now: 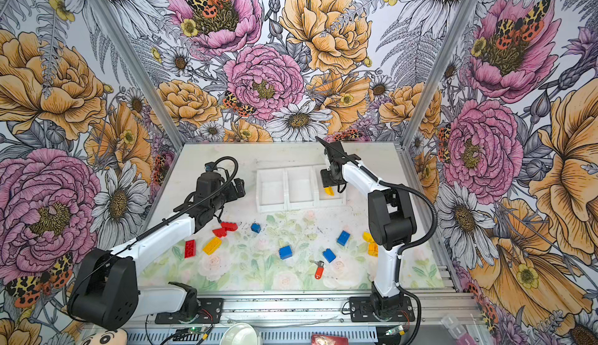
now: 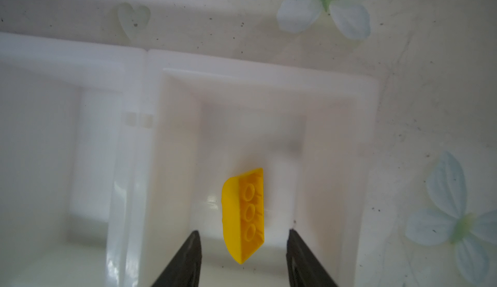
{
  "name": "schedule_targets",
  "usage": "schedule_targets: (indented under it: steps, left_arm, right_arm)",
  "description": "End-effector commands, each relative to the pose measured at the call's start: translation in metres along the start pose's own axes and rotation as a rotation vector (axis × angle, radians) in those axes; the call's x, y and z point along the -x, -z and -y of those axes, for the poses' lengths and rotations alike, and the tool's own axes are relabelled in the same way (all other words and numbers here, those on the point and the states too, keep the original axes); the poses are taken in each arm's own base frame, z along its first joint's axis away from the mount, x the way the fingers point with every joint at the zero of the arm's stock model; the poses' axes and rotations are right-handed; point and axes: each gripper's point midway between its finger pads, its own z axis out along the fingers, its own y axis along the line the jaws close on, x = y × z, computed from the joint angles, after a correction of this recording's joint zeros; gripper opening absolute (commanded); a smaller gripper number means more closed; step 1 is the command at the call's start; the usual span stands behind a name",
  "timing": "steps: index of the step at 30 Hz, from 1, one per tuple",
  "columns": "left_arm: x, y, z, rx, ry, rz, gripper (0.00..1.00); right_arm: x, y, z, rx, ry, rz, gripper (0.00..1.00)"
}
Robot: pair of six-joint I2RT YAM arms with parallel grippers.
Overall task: Sort the legos into containers by color
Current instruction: Place the lego in the container, then pick up the lego from the middle-right of the table.
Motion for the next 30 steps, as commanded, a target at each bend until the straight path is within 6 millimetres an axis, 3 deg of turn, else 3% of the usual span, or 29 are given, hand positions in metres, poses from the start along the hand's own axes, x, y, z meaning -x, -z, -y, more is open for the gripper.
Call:
schedule_targets:
  steps: [1, 6, 18, 24, 30]
  left_arm:
    - [-0.001, -0.002, 0.007, -0.020, 0.010, -0.010, 0.99]
    - [0.001, 0.000, 0.008, -0.025, 0.011, -0.006, 0.99]
    - [0.002, -0.001, 0.010, -0.034, 0.008, -0.008, 0.99]
    - [0.001, -0.001, 0.011, -0.036, 0.007, -0.016, 0.99]
    - [0.000, 0.000, 0.011, -0.037, 0.006, -0.017, 0.99]
  right_arm:
    - [0.006, 0.024, 0.003, -0.001, -0.016, 0.046, 0.56]
    - [-0.025, 0.041, 0.016, -0.012, -0.077, 0.018, 0.56]
    - [-0.145, 0.067, 0.061, -0.031, -0.505, -0.145, 0.61]
    - [-0.178, 0.073, 0.087, -0.059, -0.680, -0.174, 0.67]
    - [-0.199, 0.073, 0.105, -0.105, -0.734, -0.199, 0.72]
